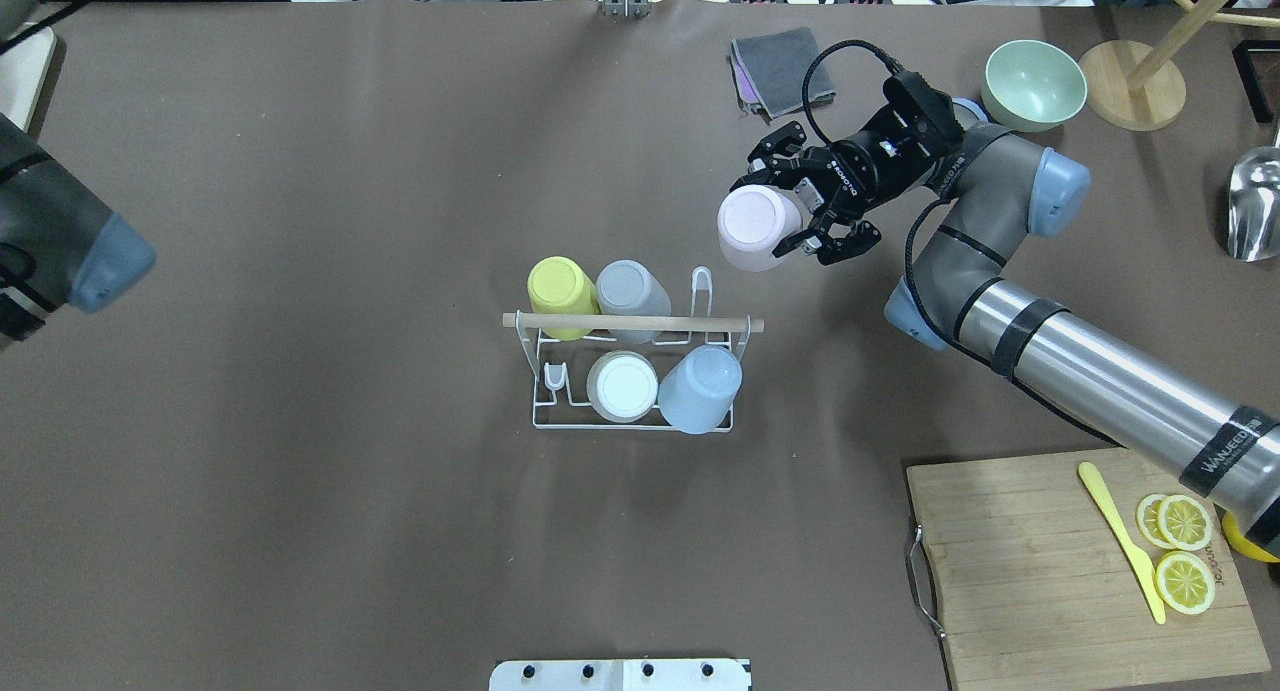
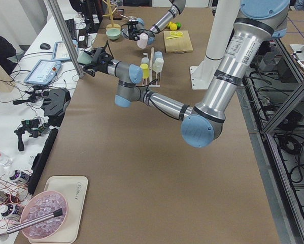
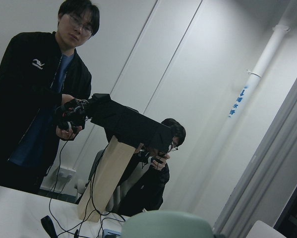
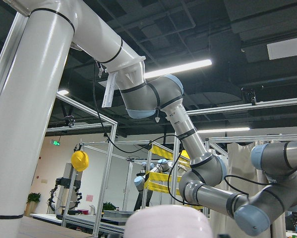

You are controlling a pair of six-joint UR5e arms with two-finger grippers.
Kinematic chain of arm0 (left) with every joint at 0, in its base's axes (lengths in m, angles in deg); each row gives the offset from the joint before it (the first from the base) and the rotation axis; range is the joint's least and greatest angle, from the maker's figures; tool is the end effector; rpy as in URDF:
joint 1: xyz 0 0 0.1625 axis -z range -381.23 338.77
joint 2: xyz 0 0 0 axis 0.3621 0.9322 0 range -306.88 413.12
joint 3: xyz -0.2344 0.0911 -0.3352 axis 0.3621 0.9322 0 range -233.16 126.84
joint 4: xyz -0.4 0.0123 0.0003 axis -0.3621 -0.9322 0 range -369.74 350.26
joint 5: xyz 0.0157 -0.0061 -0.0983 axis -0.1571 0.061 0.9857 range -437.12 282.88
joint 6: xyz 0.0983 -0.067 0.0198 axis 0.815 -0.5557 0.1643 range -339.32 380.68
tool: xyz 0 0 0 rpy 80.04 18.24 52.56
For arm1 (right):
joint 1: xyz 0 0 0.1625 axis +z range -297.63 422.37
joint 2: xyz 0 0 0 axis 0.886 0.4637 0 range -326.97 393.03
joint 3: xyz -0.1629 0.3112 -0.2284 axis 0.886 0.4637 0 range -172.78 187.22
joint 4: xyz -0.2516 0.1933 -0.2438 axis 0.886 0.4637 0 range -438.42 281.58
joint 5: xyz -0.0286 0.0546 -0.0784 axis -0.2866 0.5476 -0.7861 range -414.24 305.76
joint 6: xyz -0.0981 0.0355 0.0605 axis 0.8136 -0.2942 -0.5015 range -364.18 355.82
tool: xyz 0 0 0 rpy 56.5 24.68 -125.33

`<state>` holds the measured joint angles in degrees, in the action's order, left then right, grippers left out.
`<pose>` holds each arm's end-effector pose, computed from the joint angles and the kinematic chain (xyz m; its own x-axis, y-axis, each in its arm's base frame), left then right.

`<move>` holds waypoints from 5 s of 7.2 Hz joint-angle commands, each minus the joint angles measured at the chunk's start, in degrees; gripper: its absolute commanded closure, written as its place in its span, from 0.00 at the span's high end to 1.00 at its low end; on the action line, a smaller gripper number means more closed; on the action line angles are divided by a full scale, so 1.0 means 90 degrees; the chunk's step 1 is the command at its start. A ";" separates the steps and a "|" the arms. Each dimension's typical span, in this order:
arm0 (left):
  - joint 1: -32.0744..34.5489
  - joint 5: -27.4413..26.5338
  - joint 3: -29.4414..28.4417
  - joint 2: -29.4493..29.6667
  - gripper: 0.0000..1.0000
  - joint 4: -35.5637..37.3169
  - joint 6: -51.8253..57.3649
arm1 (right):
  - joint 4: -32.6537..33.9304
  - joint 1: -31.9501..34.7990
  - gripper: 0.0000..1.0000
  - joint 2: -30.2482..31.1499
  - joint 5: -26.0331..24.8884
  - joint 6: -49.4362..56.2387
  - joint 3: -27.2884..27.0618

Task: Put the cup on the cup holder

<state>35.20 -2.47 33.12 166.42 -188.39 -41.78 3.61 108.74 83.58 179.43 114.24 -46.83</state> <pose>0.1944 -0.5917 0.2898 0.2824 0.3807 -0.8805 0.9157 0.1666 0.3657 -0.4529 -0.5647 0.3479 -0.2786 -0.8479 -0.4511 -0.9061 0.0763 0.4161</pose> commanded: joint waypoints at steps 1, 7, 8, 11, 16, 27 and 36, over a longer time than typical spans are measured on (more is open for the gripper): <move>-0.0838 -0.0996 0.0539 -0.0079 0.00 -0.0168 0.0728 | 0.0171 -0.0151 0.33 -0.0079 -0.0007 0.0083 0.0019; -0.3854 -0.3067 0.0756 -0.0012 0.00 -0.0844 0.2836 | 0.0425 -0.0308 1.00 -0.0215 0.0013 0.0084 0.0009; -0.4109 -0.3263 0.0756 0.0124 0.00 -0.0844 0.3129 | 0.0435 -0.0308 1.00 -0.0215 0.0022 0.0074 -0.0001; -0.4958 -0.3730 0.0746 0.0447 0.00 -0.0834 0.3697 | 0.0719 0.0063 1.00 -0.0089 0.0391 -0.0139 -0.0098; -0.5284 -0.3851 0.0600 0.0447 0.00 -0.0834 0.3709 | 0.1768 0.0881 0.99 0.0283 0.1097 -0.3763 -0.0439; -0.5293 -0.4007 0.0092 0.0545 0.36 -0.0961 0.3708 | 0.6520 0.1636 0.97 0.1531 -0.4868 -0.9447 -0.3095; -0.4575 -0.4105 0.0636 0.0409 0.96 -0.0864 0.4264 | 0.2968 0.2415 0.96 0.3298 -1.0700 -1.0667 -0.4836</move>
<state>-9.47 -39.73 36.22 170.65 -196.70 -4.09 34.77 129.29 110.06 85.18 18.72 -89.73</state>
